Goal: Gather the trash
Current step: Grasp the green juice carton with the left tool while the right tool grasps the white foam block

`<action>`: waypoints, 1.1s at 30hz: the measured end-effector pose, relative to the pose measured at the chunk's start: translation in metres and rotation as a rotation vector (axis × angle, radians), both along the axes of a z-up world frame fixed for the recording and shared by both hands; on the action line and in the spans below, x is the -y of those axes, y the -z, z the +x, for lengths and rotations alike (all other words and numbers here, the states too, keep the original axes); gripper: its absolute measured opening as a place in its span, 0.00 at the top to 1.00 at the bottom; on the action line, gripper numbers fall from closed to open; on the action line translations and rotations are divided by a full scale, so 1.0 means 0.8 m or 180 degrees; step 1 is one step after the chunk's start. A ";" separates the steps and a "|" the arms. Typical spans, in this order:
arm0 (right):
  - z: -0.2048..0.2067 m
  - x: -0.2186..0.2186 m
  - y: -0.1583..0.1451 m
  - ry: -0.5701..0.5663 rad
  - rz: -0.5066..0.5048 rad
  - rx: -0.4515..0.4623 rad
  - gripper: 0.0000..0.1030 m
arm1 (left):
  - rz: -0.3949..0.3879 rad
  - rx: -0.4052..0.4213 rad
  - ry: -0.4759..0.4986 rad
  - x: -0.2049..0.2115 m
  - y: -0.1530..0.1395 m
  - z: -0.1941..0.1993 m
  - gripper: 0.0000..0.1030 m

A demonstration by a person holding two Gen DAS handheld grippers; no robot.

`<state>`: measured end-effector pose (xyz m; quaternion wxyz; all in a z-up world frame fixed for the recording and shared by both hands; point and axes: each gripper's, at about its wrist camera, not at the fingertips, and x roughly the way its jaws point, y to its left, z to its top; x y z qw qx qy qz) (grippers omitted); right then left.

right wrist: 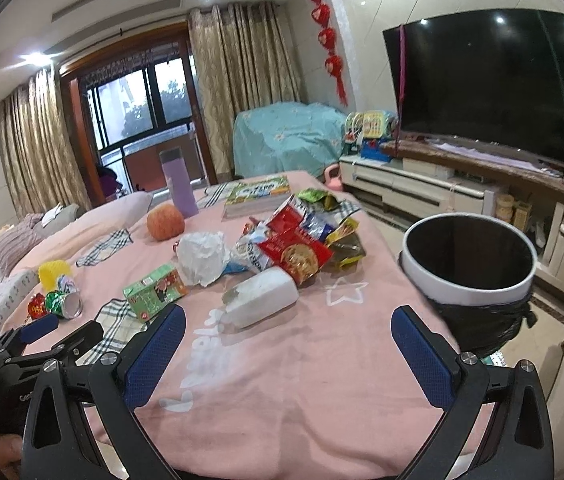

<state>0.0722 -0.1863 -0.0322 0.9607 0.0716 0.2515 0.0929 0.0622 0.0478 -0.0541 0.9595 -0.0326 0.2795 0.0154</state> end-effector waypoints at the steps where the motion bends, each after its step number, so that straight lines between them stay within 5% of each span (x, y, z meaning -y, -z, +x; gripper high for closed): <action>1: 0.004 -0.002 0.002 -0.0025 0.0010 -0.0031 0.00 | 0.0002 -0.0037 -0.0001 -0.003 0.003 0.005 0.00; 15: 0.075 -0.034 0.035 -0.0287 0.0046 -0.0454 0.00 | -0.0029 -0.0493 -0.0004 -0.043 0.036 0.080 0.00; 33: 0.167 -0.052 0.073 -0.0726 -0.0365 -0.0893 0.00 | 0.0108 -0.0790 0.0284 -0.036 0.053 0.161 0.00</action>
